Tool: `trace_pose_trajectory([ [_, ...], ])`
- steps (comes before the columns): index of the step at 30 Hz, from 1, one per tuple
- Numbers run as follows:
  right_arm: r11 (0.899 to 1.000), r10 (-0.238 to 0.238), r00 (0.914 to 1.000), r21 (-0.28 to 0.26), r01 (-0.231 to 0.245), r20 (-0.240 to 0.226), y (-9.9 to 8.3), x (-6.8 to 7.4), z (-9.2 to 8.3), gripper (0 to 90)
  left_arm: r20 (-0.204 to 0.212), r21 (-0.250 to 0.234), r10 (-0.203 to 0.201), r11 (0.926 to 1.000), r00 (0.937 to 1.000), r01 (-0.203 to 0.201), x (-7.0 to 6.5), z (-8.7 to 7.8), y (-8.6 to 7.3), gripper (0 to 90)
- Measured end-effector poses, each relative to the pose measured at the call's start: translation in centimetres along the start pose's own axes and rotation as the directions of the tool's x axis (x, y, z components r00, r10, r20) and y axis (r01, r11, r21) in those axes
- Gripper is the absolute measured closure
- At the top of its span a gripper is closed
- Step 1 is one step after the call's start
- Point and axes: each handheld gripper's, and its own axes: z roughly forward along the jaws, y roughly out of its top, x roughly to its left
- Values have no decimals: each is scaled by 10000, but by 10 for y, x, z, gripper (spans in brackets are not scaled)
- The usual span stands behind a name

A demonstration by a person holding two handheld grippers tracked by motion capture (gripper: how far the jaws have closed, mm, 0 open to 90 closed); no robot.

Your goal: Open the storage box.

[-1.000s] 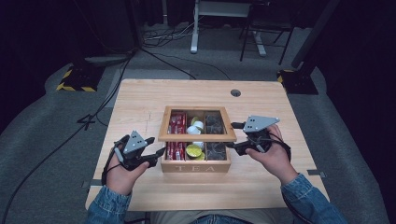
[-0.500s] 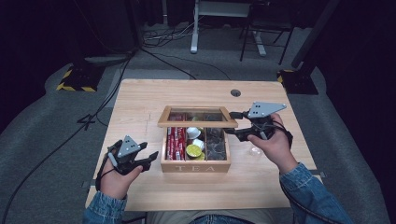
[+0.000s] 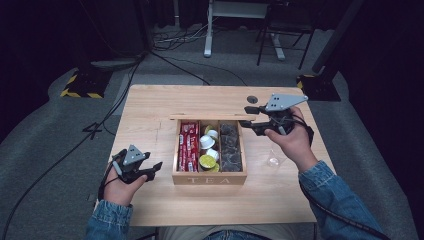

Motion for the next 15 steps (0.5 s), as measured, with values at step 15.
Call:
trace_pose_trajectory([
  [15, 9999, 117, 9985, -108, -111, 533, 22, -26, 17, 532, -203, 350, -189, 9992, 9996, 196, 14, 9, -7, 419],
])
